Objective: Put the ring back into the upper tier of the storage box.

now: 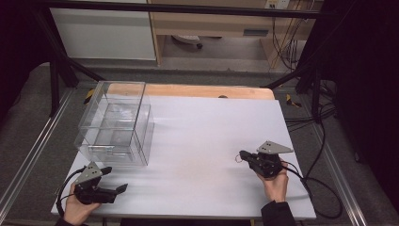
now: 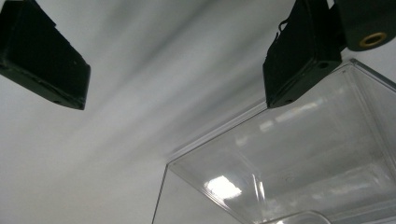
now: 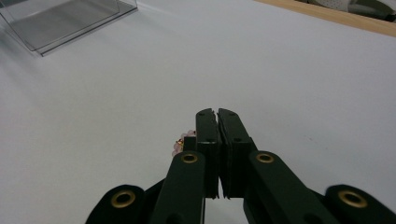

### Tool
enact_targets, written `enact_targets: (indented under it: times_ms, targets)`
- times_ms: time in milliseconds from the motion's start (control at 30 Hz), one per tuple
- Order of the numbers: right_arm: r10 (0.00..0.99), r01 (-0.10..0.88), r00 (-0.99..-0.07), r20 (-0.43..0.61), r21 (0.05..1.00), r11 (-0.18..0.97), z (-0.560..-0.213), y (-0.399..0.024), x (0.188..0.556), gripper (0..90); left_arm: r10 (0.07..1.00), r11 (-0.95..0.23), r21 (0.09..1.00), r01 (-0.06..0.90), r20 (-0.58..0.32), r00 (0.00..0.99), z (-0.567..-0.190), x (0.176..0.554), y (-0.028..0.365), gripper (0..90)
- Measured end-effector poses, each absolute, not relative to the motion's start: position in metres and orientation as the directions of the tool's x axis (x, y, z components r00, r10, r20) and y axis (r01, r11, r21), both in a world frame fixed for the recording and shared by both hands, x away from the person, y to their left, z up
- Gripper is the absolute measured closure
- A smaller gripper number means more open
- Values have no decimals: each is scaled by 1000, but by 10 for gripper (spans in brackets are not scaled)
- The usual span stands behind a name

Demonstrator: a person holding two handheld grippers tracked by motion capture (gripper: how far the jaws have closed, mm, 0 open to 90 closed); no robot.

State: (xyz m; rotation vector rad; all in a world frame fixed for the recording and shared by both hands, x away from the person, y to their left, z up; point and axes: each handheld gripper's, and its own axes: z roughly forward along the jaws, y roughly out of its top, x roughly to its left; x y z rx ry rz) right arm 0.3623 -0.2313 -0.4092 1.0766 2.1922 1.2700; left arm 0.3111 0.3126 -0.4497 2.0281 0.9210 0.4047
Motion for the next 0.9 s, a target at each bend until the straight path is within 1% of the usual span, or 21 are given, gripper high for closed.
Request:
enact_targets:
  times_ms: [900]
  targets:
    - [693, 292, -721, 12, 912, 288, -371, -196, 344, 882, 736, -367, 808, 460, -51, 675, -450, 311, 313, 71]
